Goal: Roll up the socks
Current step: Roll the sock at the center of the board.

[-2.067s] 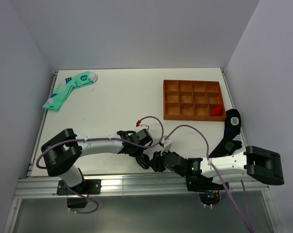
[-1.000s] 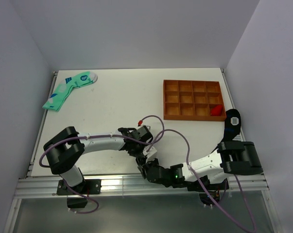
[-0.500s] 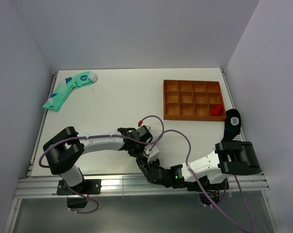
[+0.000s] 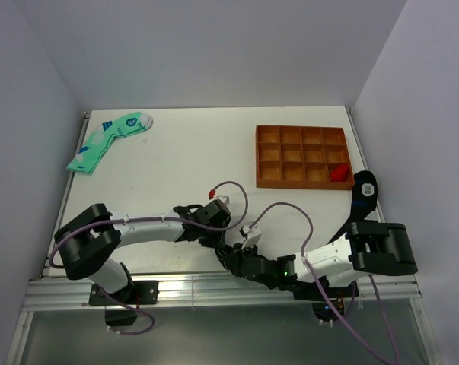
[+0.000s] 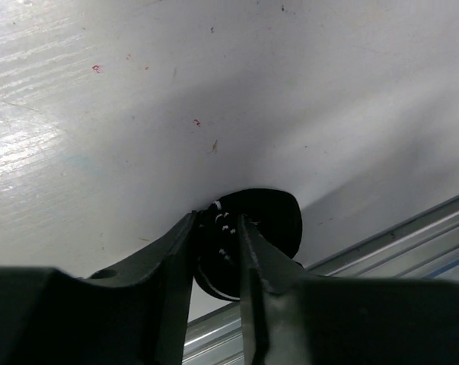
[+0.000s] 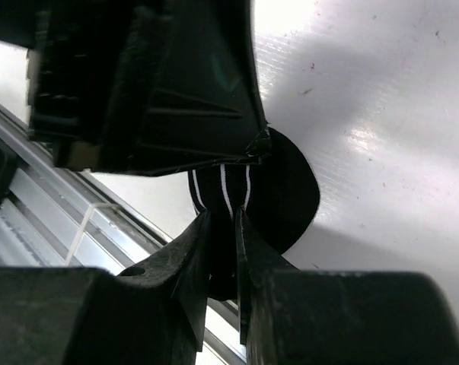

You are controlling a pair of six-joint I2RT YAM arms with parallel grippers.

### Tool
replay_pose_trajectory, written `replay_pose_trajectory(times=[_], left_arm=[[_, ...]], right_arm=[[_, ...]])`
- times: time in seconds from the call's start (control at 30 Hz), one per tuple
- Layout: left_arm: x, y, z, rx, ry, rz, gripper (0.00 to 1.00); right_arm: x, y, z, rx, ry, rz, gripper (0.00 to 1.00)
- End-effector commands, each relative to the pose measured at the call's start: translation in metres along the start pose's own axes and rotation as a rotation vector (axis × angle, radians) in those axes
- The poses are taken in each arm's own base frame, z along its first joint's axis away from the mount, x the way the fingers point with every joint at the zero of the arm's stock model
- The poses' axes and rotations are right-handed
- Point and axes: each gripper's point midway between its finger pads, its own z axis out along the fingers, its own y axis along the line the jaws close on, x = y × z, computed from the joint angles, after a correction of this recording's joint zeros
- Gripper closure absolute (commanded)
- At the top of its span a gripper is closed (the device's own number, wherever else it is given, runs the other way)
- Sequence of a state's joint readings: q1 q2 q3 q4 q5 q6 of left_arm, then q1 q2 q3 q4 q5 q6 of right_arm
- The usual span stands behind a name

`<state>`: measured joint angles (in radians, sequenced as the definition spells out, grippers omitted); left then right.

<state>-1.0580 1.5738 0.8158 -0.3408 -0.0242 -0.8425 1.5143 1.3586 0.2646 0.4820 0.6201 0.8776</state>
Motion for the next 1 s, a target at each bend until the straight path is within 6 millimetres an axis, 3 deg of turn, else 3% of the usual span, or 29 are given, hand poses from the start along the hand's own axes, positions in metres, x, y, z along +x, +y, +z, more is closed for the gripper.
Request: replay_pose_trajectory(times=[0.0, 0.37, 0.7, 0.97], left_arm=[[0.039, 0.027, 0.004, -0.068, 0.105, -0.043, 0.66], [0.007, 0.038, -0.011, -0.084, -0.118, -0.153, 0.56], [-0.018, 0.029, -0.032, 0.025, -0.283, -0.170, 0.49], [-0.024, 0.027, -0.037, 0.094, -0.359, -0.174, 0.46]], right_arm=[[0.019, -0.054, -0.003, 0.141, 0.070, -0.041, 0.81], [0.030, -0.068, -0.004, 0.138, 0.169, 0.080, 0.81], [0.045, -0.072, -0.003, 0.133, 0.268, 0.121, 0.83], [0.051, -0.072, -0.006, 0.095, 0.332, 0.161, 0.83]])
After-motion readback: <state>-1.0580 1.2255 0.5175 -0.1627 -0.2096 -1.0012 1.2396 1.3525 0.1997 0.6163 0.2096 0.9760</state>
